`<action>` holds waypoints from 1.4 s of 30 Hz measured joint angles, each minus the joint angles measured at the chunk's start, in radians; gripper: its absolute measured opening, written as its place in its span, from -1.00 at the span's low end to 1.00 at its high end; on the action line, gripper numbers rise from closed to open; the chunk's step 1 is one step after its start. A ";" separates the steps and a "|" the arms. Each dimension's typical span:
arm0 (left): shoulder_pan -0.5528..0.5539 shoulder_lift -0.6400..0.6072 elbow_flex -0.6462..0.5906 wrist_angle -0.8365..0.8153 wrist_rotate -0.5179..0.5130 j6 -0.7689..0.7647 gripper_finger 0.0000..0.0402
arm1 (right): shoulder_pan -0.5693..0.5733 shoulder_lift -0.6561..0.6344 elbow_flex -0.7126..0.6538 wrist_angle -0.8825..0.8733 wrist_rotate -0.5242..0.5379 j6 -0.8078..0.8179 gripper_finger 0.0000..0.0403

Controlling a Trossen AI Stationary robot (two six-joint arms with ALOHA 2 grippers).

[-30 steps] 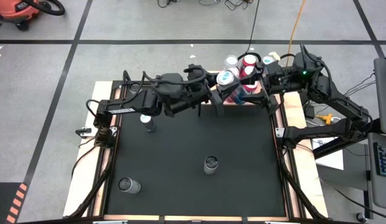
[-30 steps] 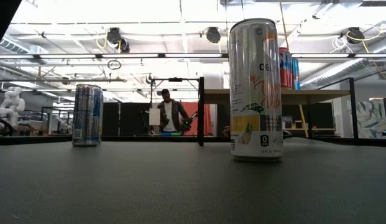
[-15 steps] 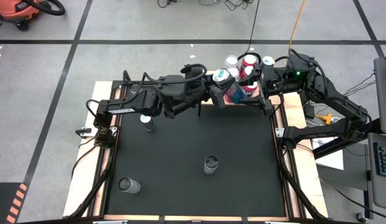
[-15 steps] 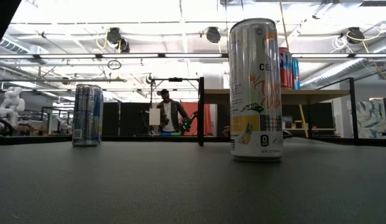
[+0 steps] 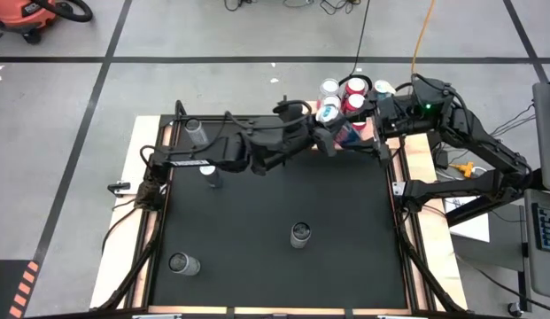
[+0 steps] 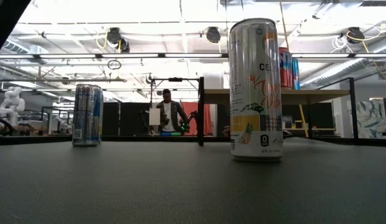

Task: Place canned beverage on shelf
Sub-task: Put the bottom blue soda can on the shelf aligned with the other blue soda can

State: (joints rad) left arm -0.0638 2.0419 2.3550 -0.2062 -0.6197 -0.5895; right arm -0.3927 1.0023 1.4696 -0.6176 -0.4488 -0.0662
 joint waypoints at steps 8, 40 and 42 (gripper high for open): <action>0.018 0.003 0.000 0.038 0.012 0.088 0.19 | -0.001 -0.033 0.000 -0.040 0.008 0.065 0.49; 0.031 0.008 0.000 -0.050 0.004 0.206 0.19 | 0.000 0.102 0.027 -0.068 0.053 -0.049 0.30; 0.031 0.008 0.000 -0.059 0.002 0.205 0.19 | 0.000 0.102 0.027 -0.068 0.054 -0.053 0.24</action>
State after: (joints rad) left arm -0.0327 2.0495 2.3554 -0.2651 -0.6173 -0.3845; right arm -0.3927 1.1042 1.4967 -0.6860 -0.3946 -0.1192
